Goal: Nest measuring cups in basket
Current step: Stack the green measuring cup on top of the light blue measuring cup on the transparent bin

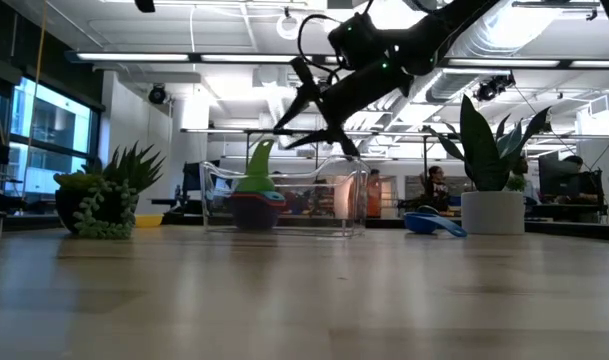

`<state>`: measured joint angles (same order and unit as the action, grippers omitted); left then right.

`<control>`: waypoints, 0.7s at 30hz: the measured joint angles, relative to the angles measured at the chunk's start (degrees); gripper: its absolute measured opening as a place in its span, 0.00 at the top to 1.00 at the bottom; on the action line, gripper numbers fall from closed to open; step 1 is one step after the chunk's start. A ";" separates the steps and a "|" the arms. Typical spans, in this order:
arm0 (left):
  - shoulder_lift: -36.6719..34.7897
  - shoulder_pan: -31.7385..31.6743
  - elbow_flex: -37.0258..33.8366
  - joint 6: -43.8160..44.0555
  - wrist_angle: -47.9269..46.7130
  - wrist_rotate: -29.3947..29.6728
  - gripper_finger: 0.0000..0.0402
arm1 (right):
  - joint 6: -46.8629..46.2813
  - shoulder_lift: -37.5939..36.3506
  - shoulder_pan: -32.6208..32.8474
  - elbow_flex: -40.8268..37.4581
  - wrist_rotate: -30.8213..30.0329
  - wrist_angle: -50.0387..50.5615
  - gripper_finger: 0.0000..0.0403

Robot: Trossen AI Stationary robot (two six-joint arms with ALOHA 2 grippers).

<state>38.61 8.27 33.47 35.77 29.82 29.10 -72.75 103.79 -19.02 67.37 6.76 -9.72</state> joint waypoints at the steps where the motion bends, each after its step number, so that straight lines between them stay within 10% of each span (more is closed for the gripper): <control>1: 0.02 0.00 0.00 0.00 0.00 0.00 0.46 | 1.34 -0.57 -0.21 0.00 0.90 0.66 0.60; 11: 0.02 0.00 0.00 -0.02 -0.05 1.01 0.46 | 8.00 -4.09 -0.37 0.13 -3.63 -1.55 0.97; 21: 0.02 -0.02 0.00 -0.02 -0.22 1.36 0.46 | 4.86 1.88 3.14 0.66 -4.59 -5.45 0.98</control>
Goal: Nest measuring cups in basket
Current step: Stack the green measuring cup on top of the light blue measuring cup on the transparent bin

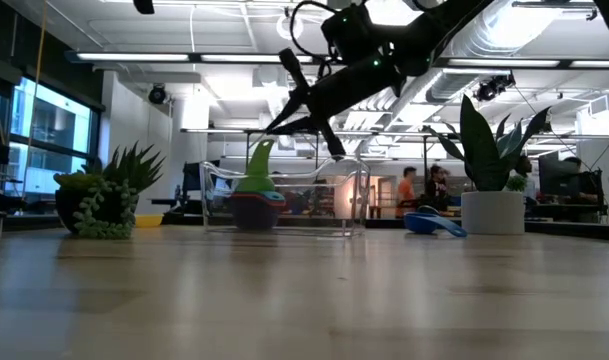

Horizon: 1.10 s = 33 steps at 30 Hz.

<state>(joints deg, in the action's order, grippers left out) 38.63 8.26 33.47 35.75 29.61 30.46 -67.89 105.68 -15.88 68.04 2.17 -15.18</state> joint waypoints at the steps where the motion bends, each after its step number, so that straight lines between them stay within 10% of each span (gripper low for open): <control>1: 0.00 0.02 0.00 -0.01 0.00 0.00 0.46 | -0.03 0.08 -0.03 0.06 -0.53 -0.51 0.99; 33: 0.00 0.02 0.00 0.00 -0.24 -0.02 0.46 | 1.92 -2.55 -3.86 0.25 1.86 2.51 1.00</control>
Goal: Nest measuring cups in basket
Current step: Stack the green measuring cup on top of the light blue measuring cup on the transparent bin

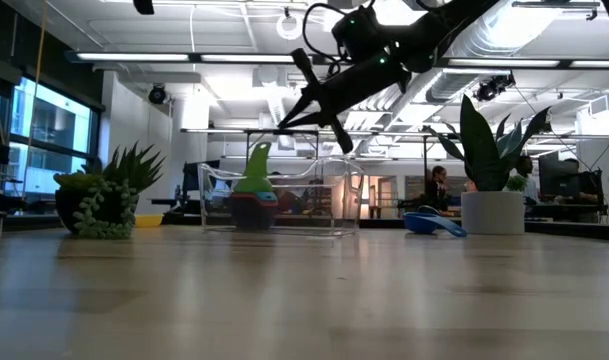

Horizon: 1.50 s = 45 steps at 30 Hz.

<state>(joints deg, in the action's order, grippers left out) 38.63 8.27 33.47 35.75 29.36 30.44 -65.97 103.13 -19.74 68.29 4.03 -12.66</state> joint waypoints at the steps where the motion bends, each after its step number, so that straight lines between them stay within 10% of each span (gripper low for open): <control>1: 0.00 0.00 0.00 0.01 -0.04 0.00 0.46 | 0.13 -0.38 -0.37 0.00 1.03 0.55 0.99; 18: -0.02 0.00 0.00 -0.01 0.02 0.15 0.46 | -6.48 2.22 0.26 0.00 1.82 -1.01 0.35; 34: 0.00 0.00 0.00 -0.47 -0.66 2.05 0.46 | -16.94 6.18 0.17 0.24 -1.93 -5.31 0.33; 45: -0.01 0.00 0.00 0.02 -1.09 1.74 0.46 | -14.49 13.91 0.70 13.79 0.23 5.68 0.34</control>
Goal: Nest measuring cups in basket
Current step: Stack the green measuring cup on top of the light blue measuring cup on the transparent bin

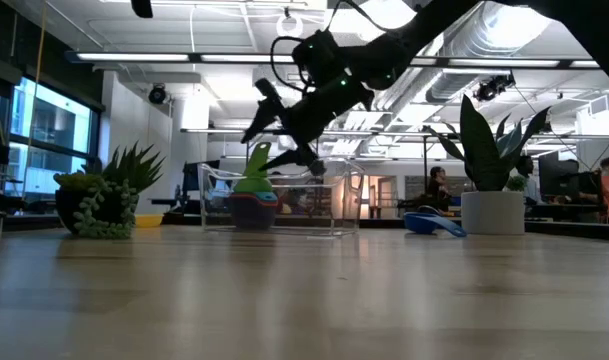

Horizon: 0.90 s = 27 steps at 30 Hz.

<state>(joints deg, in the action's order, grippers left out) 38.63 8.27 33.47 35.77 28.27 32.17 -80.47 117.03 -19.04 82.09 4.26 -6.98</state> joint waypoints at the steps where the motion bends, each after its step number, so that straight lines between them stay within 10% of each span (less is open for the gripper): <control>1: -0.02 0.00 0.00 -0.01 0.04 -0.08 0.46 | 0.37 0.00 -0.07 0.40 -0.72 1.28 0.35; 18: 0.00 0.00 0.00 -0.01 0.03 -0.08 0.46 | 0.99 -0.15 -0.53 0.78 -0.59 2.01 0.96; 27: -0.02 0.00 0.00 0.02 0.09 -0.08 0.46 | 2.58 -1.45 -0.94 0.78 1.77 0.97 0.99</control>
<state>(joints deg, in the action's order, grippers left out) 38.61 8.27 33.47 35.79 28.36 32.10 -77.89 115.58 -19.98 82.87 6.03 -6.01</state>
